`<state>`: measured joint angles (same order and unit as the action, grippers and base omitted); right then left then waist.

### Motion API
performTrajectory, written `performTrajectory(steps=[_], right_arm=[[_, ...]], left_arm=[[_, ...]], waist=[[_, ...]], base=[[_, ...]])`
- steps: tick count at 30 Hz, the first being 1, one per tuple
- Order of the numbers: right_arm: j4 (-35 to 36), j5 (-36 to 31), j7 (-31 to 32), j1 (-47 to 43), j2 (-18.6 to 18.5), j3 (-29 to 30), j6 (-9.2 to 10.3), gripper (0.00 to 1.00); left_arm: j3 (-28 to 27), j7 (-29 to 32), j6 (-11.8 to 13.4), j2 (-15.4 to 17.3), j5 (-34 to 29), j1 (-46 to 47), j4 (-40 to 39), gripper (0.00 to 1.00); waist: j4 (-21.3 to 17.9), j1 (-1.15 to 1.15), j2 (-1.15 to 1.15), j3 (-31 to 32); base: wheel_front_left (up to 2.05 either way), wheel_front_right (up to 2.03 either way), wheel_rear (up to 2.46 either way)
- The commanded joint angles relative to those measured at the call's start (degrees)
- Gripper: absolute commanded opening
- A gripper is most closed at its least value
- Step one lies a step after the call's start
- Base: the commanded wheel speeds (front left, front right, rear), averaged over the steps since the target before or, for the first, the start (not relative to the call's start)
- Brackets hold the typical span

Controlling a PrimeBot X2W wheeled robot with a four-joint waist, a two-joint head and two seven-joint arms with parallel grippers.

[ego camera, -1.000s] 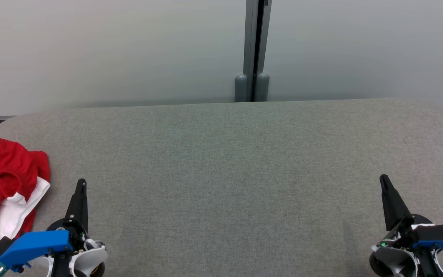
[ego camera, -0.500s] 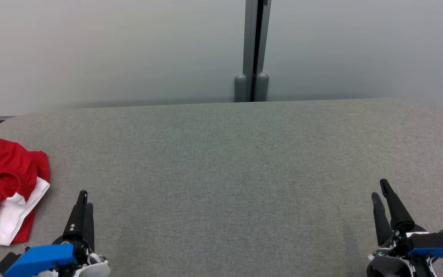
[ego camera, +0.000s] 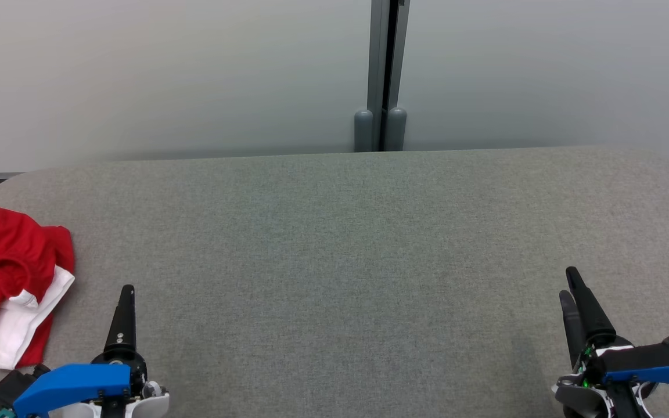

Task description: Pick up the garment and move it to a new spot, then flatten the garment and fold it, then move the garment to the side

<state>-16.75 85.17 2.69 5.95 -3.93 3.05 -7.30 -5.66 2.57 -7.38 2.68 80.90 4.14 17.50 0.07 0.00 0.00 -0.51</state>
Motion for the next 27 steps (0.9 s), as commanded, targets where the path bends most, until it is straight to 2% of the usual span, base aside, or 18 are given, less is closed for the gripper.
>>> performTrajectory(steps=[1, 8, 27], right_arm=[[0.73, -1.70, -0.53, 2.29, -0.69, -0.38, -0.12, 1.00], [0.72, -9.62, -2.28, 2.77, -0.73, -0.91, -0.13, 1.00], [0.42, -30.52, -6.44, 3.06, -1.21, -3.03, -0.17, 1.00]], left_arm=[[0.21, -0.49, -0.06, 0.20, -2.24, 2.18, -0.68, 1.00], [0.83, -2.25, 0.06, 0.19, -10.53, 2.64, -0.22, 1.00], [3.80, -6.38, 2.54, 0.22, -29.86, 3.11, 1.83, 1.00]], waist=[[0.02, 0.00, 0.00, -0.01], [0.09, 0.00, 0.00, -0.12], [0.20, 0.00, 0.00, -0.37]], base=[[0.00, 0.00, 0.00], [0.00, 0.00, 0.00], [0.00, 0.00, 0.00]])
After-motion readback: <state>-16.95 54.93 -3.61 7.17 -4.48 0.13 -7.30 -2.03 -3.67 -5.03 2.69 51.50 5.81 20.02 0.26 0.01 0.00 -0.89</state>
